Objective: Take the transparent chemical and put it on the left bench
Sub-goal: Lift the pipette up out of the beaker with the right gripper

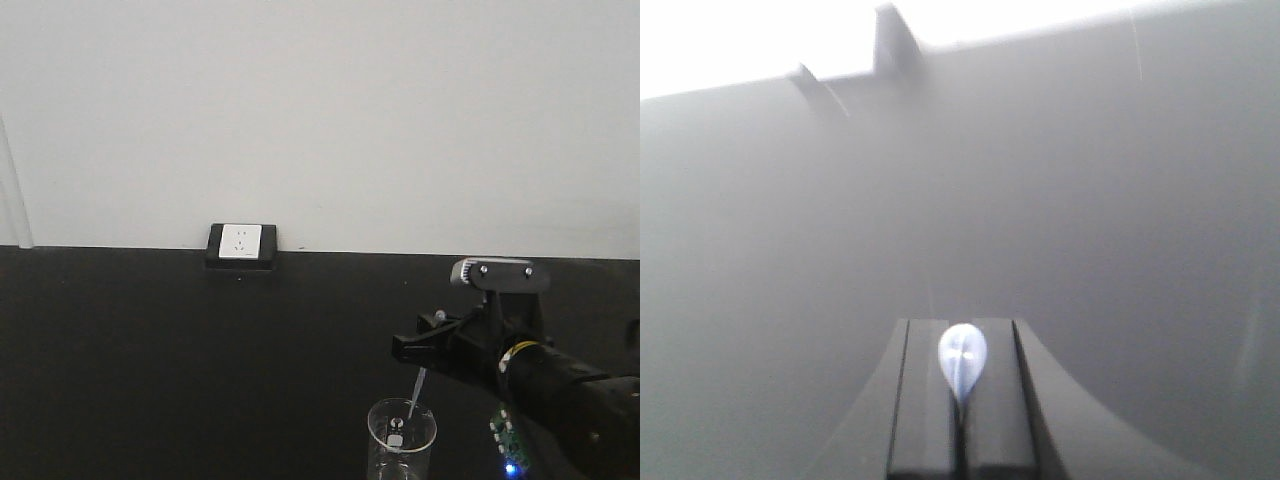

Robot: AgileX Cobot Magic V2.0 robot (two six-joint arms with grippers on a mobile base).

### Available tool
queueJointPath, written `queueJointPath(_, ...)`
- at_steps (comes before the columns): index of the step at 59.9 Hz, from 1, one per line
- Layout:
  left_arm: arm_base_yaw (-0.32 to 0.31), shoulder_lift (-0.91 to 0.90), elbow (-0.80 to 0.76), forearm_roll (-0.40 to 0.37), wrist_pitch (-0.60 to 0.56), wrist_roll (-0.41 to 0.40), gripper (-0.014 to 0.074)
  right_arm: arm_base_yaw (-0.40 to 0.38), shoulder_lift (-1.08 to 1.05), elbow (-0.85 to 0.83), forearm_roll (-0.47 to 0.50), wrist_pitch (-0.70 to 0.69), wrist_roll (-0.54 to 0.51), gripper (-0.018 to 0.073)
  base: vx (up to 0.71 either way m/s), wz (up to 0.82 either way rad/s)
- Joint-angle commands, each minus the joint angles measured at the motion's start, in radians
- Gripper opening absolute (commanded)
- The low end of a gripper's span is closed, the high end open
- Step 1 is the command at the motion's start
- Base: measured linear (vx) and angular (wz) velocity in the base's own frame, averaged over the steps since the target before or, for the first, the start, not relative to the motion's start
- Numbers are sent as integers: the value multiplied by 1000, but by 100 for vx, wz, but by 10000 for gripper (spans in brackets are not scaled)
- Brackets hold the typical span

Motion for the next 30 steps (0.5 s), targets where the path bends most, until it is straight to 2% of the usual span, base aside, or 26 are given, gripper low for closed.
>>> queueJointPath(1, -2, -19, 16, -1, -78, -8, -3, -2, -150, -33, -10, -12, -131, -3, 0, 0)
queueJointPath(6, -2, -19, 16, -1, -78, -8, -3, -3, -256, -32, -5, 59, -217, -3, 0, 0)
queueJointPath(13, -2, -19, 16, -1, -78, -8, -3, -3, -403, -11, -5, 144, -282, -3, 0, 0)
queueJointPath(23, -2, -19, 16, -1, -78, -8, -3, -10, -602, 82, -5, 202, -285, -3, 0, 0)
queueJointPath(30, -2, -19, 16, -1, -78, -8, -3, -47, -745, 181, -2, 226, -273, -3, 0, 0)
